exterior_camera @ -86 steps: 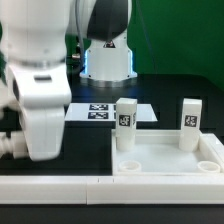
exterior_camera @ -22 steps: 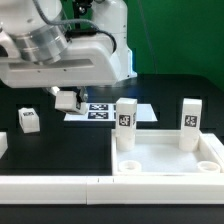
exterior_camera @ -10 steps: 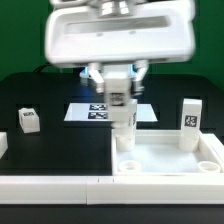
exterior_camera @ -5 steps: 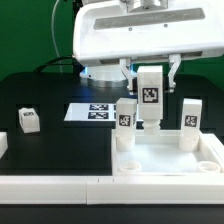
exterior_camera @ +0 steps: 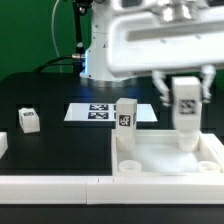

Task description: Assemble square table

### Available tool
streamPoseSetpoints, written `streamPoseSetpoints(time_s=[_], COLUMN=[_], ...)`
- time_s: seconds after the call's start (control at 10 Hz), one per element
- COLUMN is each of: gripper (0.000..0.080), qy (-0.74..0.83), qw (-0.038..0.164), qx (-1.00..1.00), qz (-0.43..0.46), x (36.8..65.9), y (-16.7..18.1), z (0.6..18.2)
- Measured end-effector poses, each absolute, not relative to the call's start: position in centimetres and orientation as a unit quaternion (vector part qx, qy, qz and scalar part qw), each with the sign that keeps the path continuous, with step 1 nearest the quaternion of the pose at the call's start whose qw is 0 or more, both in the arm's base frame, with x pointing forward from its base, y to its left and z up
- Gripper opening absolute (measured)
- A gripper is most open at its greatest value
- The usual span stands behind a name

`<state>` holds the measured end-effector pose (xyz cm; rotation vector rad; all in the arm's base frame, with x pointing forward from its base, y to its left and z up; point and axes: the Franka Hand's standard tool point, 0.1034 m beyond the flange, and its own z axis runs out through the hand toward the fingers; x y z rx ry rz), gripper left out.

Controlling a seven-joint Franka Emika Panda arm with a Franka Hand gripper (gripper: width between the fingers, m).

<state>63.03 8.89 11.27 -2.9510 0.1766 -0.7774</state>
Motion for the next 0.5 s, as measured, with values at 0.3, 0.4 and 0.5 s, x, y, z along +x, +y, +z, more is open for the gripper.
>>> streamPoseSetpoints(time_s=[0.3, 0.4, 0.5], gripper=[0.0284, 0.0284, 0.0284], qy=[0.046, 0.046, 0.042], qw=[0.039, 0.04, 0.039], qx=[-0.966, -0.966, -0.965], qz=[-0.253, -0.252, -0.256], x=[63.0, 62.98, 62.91], y=[9.75, 9.81, 10.12], z=[10.8, 10.78, 10.67])
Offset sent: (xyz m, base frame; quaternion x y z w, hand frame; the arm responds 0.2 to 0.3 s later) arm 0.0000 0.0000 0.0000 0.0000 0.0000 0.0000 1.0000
